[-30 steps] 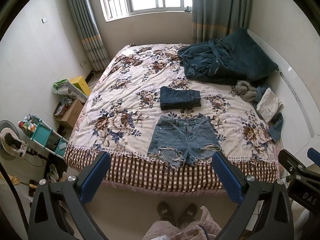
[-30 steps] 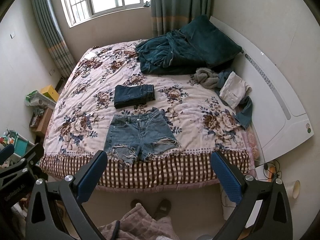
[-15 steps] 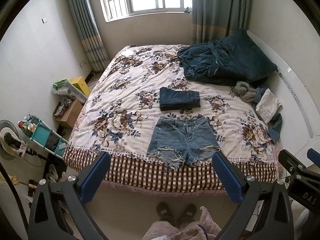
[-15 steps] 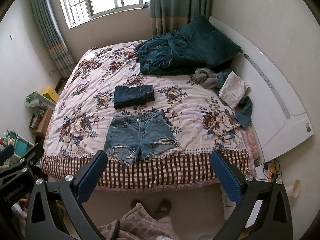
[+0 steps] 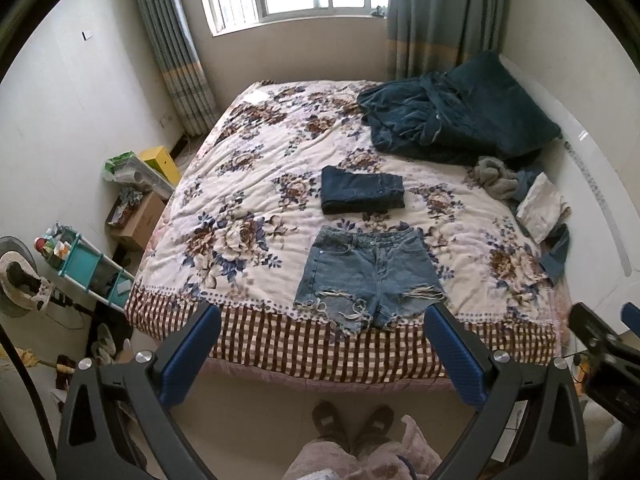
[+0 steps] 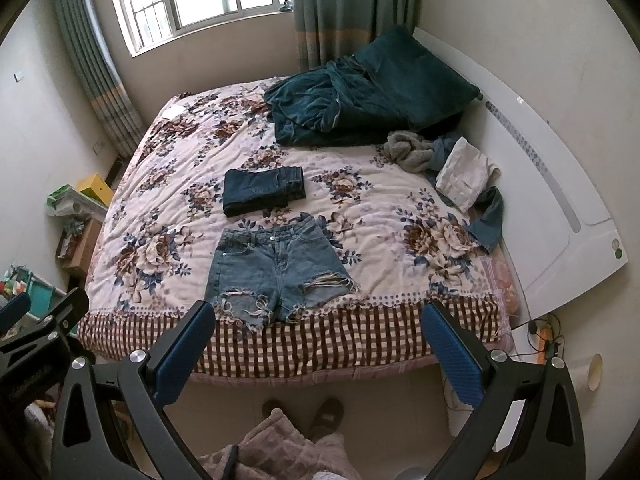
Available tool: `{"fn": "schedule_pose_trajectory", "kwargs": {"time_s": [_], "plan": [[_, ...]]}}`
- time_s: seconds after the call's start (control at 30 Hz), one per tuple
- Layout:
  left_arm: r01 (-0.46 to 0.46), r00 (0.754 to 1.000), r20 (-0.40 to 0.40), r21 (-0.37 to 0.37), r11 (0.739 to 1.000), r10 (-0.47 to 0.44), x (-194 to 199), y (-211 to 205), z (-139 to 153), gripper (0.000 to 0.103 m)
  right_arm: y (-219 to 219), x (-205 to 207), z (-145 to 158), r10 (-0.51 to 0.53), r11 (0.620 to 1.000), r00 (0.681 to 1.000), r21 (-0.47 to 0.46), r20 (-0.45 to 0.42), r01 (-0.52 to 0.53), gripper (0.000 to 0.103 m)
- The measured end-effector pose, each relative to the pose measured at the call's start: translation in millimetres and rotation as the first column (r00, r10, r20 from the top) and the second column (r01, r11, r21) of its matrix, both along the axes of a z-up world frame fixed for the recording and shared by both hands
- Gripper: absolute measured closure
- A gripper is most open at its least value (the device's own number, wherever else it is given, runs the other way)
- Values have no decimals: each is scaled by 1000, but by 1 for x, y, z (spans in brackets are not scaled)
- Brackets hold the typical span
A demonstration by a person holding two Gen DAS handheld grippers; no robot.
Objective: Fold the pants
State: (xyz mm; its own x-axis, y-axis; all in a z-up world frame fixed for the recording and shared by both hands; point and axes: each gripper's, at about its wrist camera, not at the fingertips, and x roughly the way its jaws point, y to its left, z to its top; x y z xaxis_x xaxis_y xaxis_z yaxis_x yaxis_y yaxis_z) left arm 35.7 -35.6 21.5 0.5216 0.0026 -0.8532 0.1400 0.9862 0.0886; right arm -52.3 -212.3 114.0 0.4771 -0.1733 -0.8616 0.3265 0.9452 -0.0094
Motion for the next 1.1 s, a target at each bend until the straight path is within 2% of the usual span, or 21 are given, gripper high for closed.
{"fn": "schedule_pose_trajectory", "kwargs": {"time_s": [0.17,0.53,0.63,0.73,0.9,1.03,1.1], "plan": [[-2,999,-46,26,1000,3,19,4,-40,0,-6,23,-32,-23,1000,999,9,-24,23,0],[4,994,-111,49,999,1,75,-2,-134,0,-24,98,-156,-41,999,976,10,-212,44,0],[-19,992,-124,79,997,29,90,-10,-160,0,-38,118,-189,-20,999,965,20,-261,26,0],[-71,986,-141,123,990,89,108,-23,-190,0,-64,141,-227,20,998,953,67,-301,1,0],[-187,964,-145,220,958,221,132,-53,-239,0,-110,200,-290,157,985,920,131,-358,-117,0],[-282,935,-111,348,894,338,153,-99,-291,0,-155,261,-350,306,948,872,206,-383,-242,2],[-315,917,-115,376,872,381,164,-120,-320,0,-178,290,-385,376,922,838,243,-395,-300,12]]}}
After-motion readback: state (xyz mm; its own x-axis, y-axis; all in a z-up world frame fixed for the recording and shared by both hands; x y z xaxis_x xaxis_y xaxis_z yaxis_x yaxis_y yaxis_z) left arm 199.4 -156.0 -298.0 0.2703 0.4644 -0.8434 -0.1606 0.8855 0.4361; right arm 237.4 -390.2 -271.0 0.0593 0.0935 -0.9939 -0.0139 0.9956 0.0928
